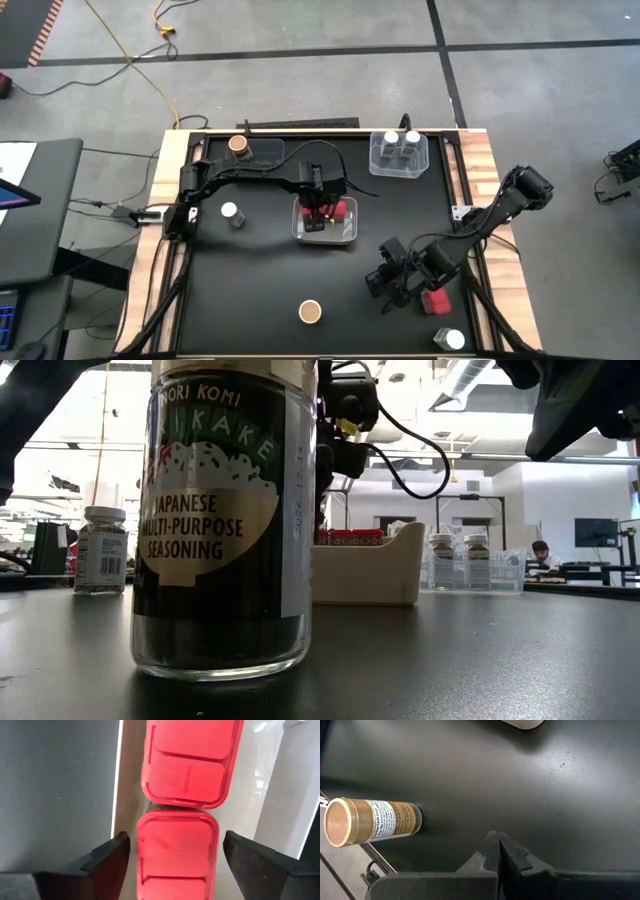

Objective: Sort spices by type
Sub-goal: Put the white seasoning bottle into the transparent bin

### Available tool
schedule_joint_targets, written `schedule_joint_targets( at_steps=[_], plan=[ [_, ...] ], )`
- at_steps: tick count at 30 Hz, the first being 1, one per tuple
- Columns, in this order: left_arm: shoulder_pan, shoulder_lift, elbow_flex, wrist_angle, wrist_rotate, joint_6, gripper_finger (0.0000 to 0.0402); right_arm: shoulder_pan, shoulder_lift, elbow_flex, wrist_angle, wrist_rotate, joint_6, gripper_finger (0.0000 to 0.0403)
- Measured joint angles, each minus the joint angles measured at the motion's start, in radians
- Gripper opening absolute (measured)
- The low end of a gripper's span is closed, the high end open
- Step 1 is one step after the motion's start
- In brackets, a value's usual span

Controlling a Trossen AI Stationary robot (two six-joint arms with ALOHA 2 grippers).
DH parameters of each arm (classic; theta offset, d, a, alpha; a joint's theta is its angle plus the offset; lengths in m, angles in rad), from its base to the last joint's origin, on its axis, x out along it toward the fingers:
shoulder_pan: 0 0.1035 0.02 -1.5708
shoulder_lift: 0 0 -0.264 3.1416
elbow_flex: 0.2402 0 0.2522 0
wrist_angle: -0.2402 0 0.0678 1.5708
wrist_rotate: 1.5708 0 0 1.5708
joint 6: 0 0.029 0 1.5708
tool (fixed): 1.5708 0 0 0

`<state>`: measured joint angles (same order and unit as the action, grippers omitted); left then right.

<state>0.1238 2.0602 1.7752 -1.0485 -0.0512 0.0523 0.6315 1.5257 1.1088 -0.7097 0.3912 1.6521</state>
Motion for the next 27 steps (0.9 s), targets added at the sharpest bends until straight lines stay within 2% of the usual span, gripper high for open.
schedule_joint_targets(
  at_steps=[5, 14, 19, 22, 27],
  plan=[
    [0.001, 0.002, 0.041, -0.059, -0.006, -0.002, 0.0318, 0.0, 0.0, 0.0, 0.0, 0.0, 0.023, 0.0024],
    [0.001, 0.0, 0.237, -0.336, -0.011, -0.008, 0.0318, -0.019, 0.0, 0.0, 0.0, 0.0, 0.024, 0.0024],
    [-0.005, -0.001, 0.329, -0.434, -0.012, -0.014, 0.0318, -0.045, 0.0, 0.0, -0.001, 0.0, 0.024, 0.0024],
    [-0.027, -0.018, 0.353, -0.414, 0.013, 0.043, 0.0318, -0.063, 0.0, 0.0, -0.001, 0.0, 0.023, 0.0024],
    [-0.103, -0.133, 0.267, -0.194, 0.065, 0.083, 0.0318, -0.095, 0.0, 0.0, 0.0, 0.001, -0.051, 0.0024]
  ],
)
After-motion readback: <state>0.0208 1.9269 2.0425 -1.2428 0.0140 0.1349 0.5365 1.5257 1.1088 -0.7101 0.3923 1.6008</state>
